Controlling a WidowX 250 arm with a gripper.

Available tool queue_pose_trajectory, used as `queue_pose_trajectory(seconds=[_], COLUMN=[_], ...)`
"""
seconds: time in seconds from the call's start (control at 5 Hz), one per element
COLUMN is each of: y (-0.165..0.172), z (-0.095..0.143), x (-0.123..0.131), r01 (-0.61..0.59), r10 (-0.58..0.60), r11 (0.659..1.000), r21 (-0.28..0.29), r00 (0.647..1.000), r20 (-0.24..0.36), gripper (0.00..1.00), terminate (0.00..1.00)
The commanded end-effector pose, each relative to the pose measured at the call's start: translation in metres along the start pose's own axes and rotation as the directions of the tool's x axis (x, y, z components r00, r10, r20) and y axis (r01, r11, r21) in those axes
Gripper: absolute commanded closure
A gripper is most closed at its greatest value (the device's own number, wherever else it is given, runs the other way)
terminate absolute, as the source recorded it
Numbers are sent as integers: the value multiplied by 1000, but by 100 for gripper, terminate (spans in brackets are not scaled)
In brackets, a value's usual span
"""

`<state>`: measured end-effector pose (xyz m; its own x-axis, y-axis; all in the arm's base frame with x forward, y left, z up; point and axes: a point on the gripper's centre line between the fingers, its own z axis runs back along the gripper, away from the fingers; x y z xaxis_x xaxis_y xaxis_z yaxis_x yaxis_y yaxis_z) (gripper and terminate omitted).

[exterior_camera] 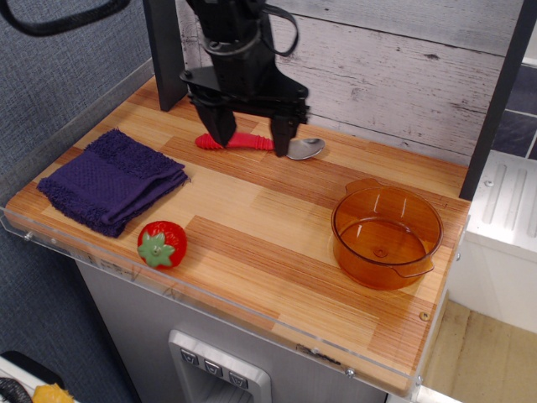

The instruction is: Place the pot on right edge of the table

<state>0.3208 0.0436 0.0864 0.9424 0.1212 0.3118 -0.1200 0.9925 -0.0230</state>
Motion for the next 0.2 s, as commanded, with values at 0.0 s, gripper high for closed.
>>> queue_pose_trajectory(seconds=[0.0], y=[24], z=[10], x=[-6], r01=[15], r10=[-16], r11=[1000], r21=[23], r00=[1000], r20=[22], gripper=[0], terminate=[100])
